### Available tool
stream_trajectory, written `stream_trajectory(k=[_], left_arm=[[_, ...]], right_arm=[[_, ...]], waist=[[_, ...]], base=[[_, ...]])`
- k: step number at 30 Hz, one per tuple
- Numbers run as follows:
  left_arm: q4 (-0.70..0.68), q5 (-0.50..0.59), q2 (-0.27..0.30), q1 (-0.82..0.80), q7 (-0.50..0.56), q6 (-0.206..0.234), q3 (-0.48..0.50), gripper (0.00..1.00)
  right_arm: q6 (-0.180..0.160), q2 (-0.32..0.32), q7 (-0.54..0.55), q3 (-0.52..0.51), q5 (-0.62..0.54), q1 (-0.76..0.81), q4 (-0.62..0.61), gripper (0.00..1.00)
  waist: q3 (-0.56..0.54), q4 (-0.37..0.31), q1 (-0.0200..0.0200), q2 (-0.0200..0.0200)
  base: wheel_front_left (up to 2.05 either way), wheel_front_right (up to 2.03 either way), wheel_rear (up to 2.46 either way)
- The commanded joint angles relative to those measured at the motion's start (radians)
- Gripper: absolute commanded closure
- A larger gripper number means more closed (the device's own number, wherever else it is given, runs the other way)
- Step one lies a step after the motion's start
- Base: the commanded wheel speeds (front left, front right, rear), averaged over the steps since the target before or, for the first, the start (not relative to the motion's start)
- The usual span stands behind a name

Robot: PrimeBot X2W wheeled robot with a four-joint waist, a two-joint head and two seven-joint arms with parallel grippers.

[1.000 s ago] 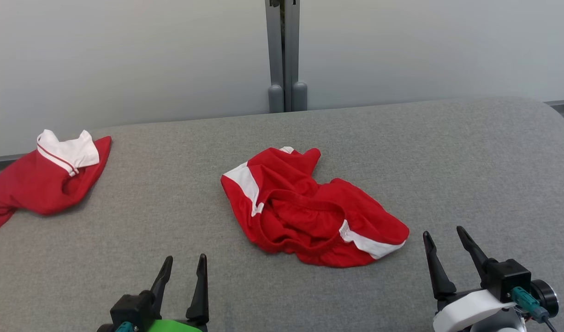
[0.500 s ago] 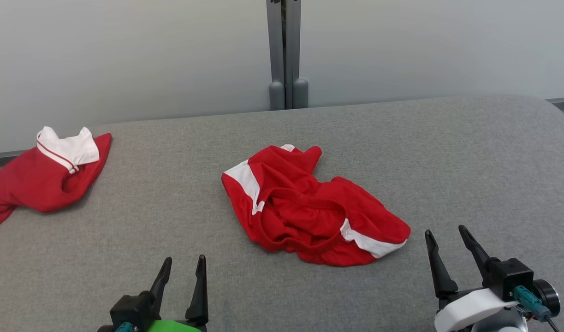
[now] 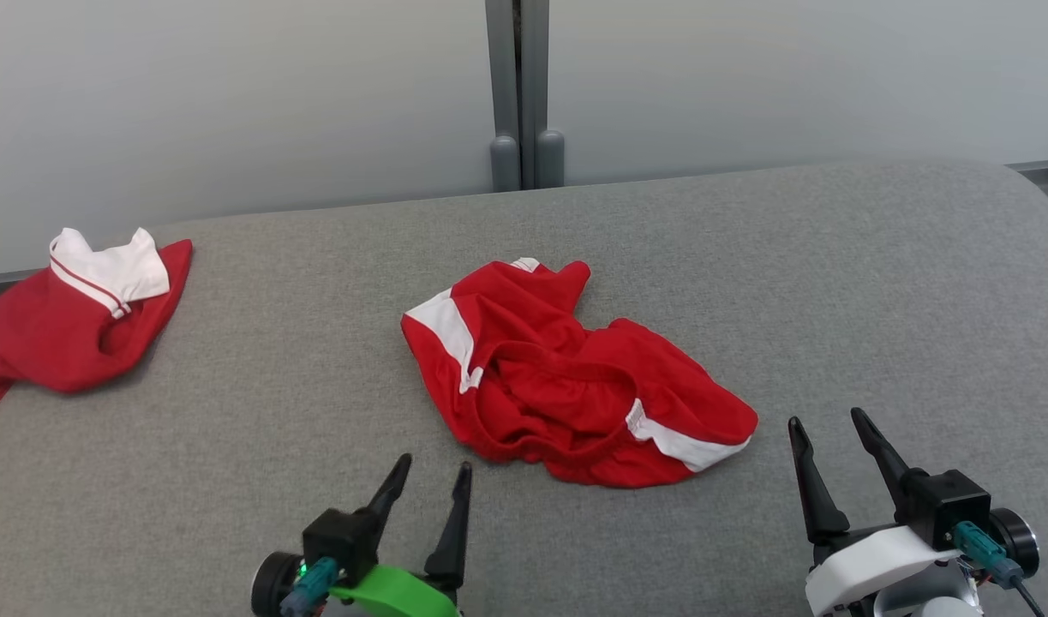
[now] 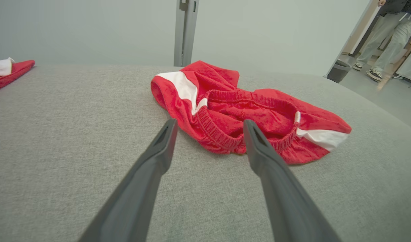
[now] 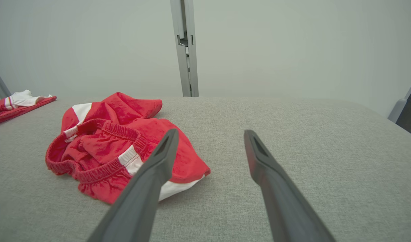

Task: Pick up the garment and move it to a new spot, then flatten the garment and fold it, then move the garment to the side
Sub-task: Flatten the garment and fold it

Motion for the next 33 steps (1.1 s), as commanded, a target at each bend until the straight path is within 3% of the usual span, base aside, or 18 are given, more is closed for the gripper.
stream_trajectory(k=[1, 8, 12, 21, 31, 32, 33], left_arm=[[0.022, 0.003, 0.001, -0.042, 0.0, -0.005, -0.034, 0.0], [0.147, -0.09, 0.003, -0.244, 0.034, -0.008, -0.299, 0.0], [0.218, -0.145, 0.003, -0.356, 0.041, -0.008, -0.399, 0.0], [0.384, -0.246, 0.003, -0.532, 0.035, -0.008, -0.526, 0.0], [0.498, -0.364, 0.003, -0.627, 0.041, -0.008, -0.64, 0.0], [0.502, -0.376, 0.003, -0.632, 0.041, -0.008, -0.652, 0.04], [0.505, -0.385, 0.003, -0.636, 0.042, -0.008, -0.66, 0.3]], right_arm=[[-0.001, -0.004, 0.0, -0.002, -0.004, -0.008, 0.002, 0.0], [-0.001, -0.004, 0.0, 0.008, -0.007, -0.029, 0.004, 0.0], [-0.001, -0.004, 0.0, 0.017, 0.001, -0.06, -0.004, 0.0], [-0.001, -0.004, 0.0, 0.029, 0.016, -0.109, -0.013, 0.0], [-0.001, -0.004, 0.0, 0.038, 0.045, -0.134, -0.012, 0.0], [-0.001, -0.004, 0.0, 0.038, 0.047, -0.135, -0.012, 0.0], [-0.001, -0.004, 0.0, 0.037, 0.047, -0.136, -0.012, 0.0]], waist=[[0.011, -0.015, 0.0, 0.0], [0.05, -0.08, 0.0, 0.0], [0.096, -0.13, 0.0, 0.0], [0.192, -0.226, 0.0, 0.0], [0.238, -0.264, 0.0, 0.0], [0.239, -0.264, 0.0, 0.0], [0.239, -0.264, 0.0, 0.0]], base=[[0.0, 0.0, 0.0], [0.0, 0.0, 0.0], [0.0, 0.0, 0.0], [0.0, 0.0, 0.0], [0.0, 0.0, 0.0], [0.0, 0.0, 0.0], [0.0, 0.0, 0.0]])
